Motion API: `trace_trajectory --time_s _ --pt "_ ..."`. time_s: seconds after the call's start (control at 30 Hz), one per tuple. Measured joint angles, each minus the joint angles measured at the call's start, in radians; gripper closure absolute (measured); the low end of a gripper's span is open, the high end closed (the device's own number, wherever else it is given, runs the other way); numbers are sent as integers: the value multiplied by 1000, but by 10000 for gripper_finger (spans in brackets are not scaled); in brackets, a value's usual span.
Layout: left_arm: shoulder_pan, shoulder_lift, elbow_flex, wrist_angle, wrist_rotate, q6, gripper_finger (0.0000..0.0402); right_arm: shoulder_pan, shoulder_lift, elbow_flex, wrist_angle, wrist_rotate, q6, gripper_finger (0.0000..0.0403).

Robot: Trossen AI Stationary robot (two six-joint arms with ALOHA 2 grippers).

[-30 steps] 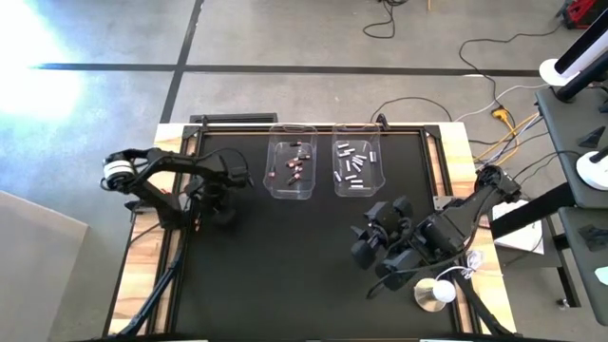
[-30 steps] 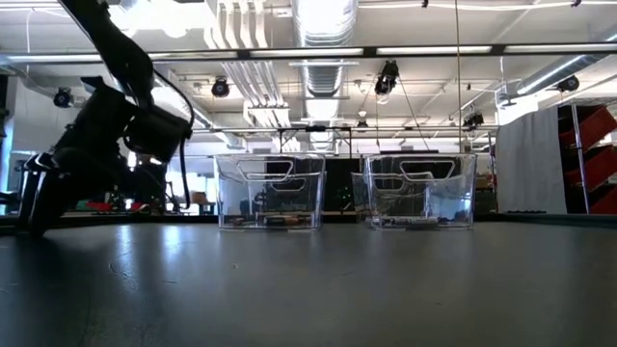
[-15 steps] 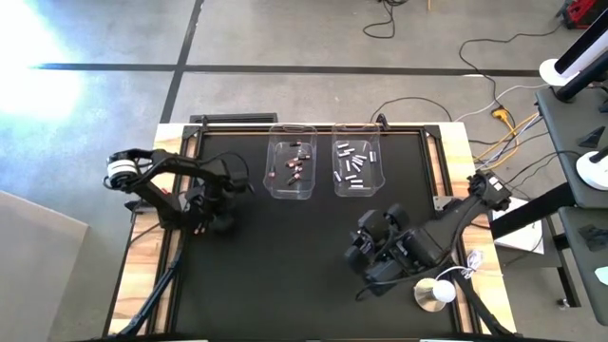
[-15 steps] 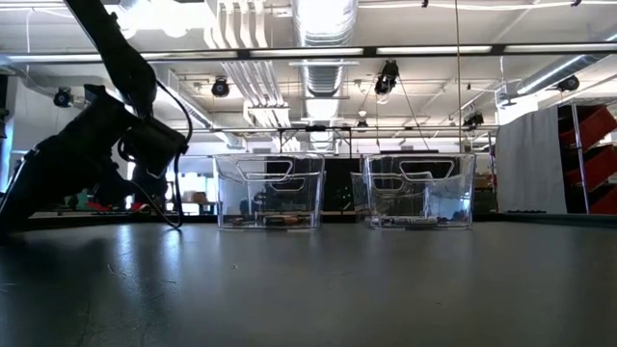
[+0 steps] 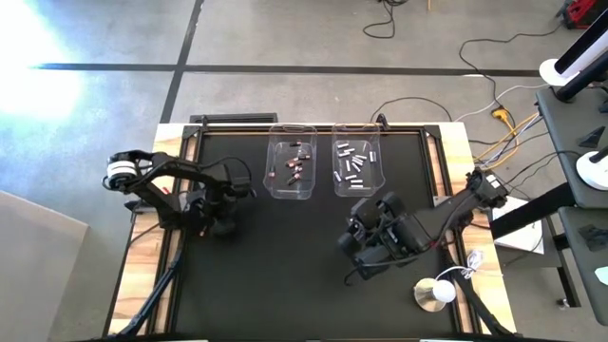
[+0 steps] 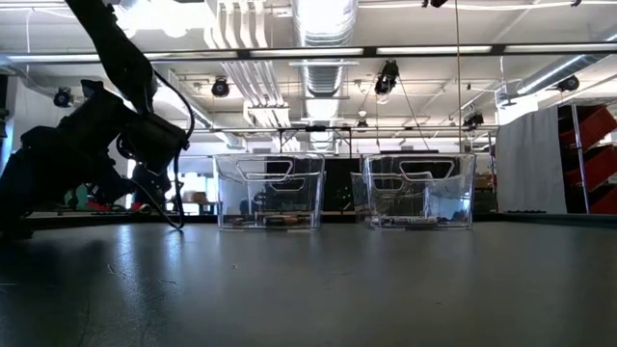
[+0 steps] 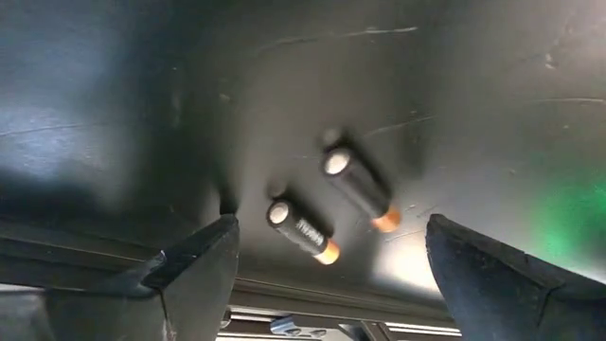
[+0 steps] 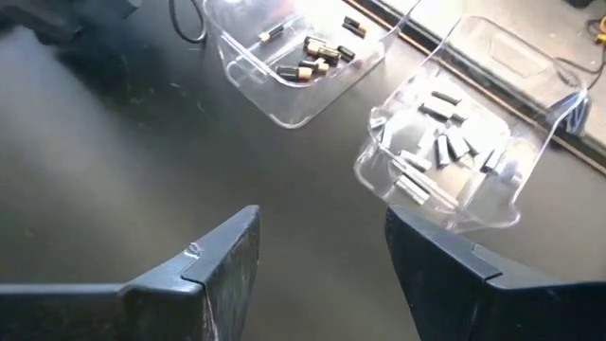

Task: Sort batteries
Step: Put the black battery into the left transparent bin

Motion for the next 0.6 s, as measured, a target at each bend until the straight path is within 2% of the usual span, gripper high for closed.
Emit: trace_trajectory --time_s 0.1,0.23,0.37,0.6 --pt "-8 0 2 5 -1 -27 91 -18 0 0 2 0 -23 184" --pt "-14 -3 -16 64 39 -148 91 -40 0 0 7 0 -64 184" --pt "-29 -5 -29 85 30 -243 95 -52 0 0 12 0 -102 184" --pt "-55 -10 -14 86 14 -305 169 -75 0 0 65 27 -171 184"
